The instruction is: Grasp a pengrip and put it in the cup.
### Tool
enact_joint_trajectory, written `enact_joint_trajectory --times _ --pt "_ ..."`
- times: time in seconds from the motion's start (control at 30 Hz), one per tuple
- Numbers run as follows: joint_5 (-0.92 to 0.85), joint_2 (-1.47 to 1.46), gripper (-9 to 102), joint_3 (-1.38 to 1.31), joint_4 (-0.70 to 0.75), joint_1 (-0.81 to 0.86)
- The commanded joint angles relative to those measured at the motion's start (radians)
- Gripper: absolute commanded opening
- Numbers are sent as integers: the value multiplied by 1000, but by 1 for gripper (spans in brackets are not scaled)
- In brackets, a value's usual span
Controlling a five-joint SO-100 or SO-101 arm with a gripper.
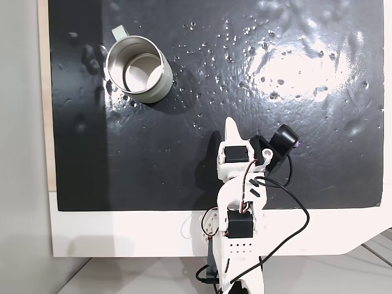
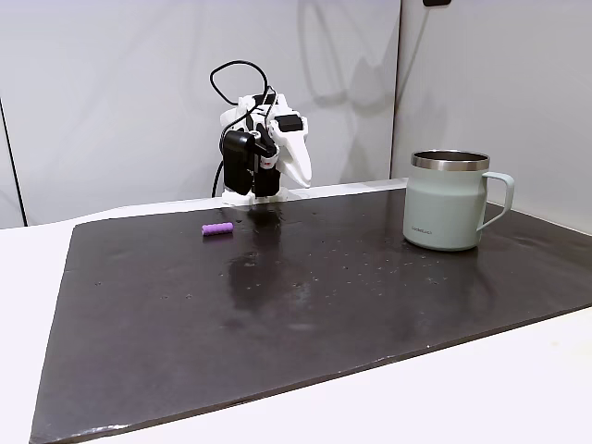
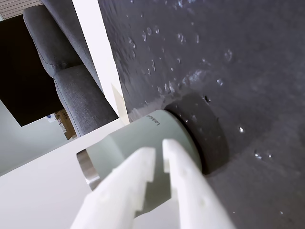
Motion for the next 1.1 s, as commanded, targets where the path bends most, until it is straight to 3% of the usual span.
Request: enact_joint_trajectory --times 0.0,0.53,0.8,1.07 --pt "6 12 0 52 -43 -26" --pt "-20 12 0 28 -32 0" --pt "-107 -17 0 -272 236 11" --pt "-175 -503 0 -838 571 89"
